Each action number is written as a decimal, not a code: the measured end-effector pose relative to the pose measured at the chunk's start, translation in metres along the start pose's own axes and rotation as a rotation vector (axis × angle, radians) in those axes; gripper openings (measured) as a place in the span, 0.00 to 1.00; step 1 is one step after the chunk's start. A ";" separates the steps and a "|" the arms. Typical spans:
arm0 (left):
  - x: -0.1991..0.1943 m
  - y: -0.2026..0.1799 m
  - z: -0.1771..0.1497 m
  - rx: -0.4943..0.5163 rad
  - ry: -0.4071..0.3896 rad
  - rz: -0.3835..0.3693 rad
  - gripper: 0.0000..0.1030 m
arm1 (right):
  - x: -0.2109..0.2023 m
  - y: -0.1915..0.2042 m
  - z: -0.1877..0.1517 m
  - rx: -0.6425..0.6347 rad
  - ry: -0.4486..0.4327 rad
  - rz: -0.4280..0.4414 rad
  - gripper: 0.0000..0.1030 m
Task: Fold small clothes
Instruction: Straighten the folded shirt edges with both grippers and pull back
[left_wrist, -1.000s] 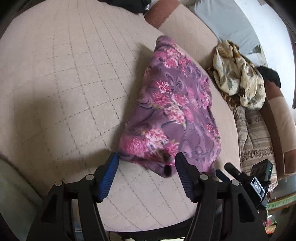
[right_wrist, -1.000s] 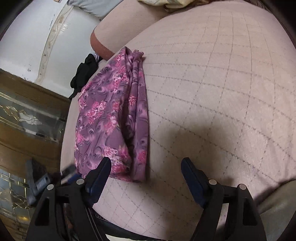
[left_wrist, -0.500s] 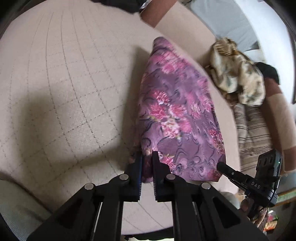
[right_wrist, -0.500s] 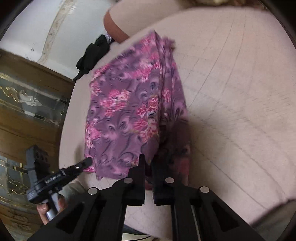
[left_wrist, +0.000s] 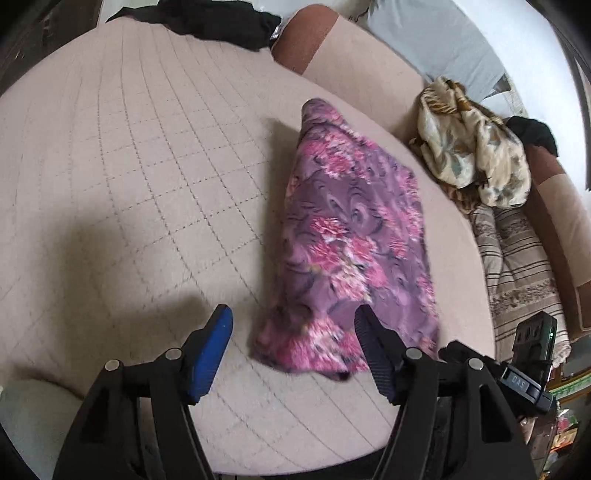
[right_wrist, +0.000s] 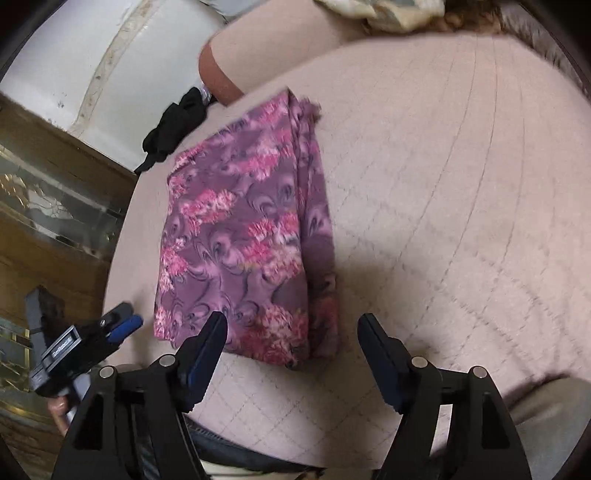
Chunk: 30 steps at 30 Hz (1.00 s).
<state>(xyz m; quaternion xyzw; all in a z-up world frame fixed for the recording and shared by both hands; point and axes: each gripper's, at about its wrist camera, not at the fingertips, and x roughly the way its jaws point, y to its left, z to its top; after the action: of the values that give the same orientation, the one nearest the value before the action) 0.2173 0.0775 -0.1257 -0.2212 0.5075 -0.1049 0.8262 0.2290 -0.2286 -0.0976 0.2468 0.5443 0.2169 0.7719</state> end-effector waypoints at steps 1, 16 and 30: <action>0.006 -0.001 0.002 -0.001 0.013 0.005 0.65 | 0.005 -0.004 -0.001 0.015 0.013 0.003 0.76; -0.035 -0.009 -0.005 -0.011 0.065 -0.101 0.06 | 0.002 0.012 0.000 -0.015 0.082 0.098 0.12; -0.031 0.000 -0.071 0.101 -0.015 0.123 0.20 | 0.012 0.000 -0.053 -0.035 0.031 0.031 0.37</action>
<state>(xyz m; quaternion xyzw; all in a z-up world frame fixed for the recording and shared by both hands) 0.1403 0.0712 -0.1288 -0.1483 0.5081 -0.0780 0.8449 0.1823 -0.2137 -0.1215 0.2380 0.5486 0.2422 0.7640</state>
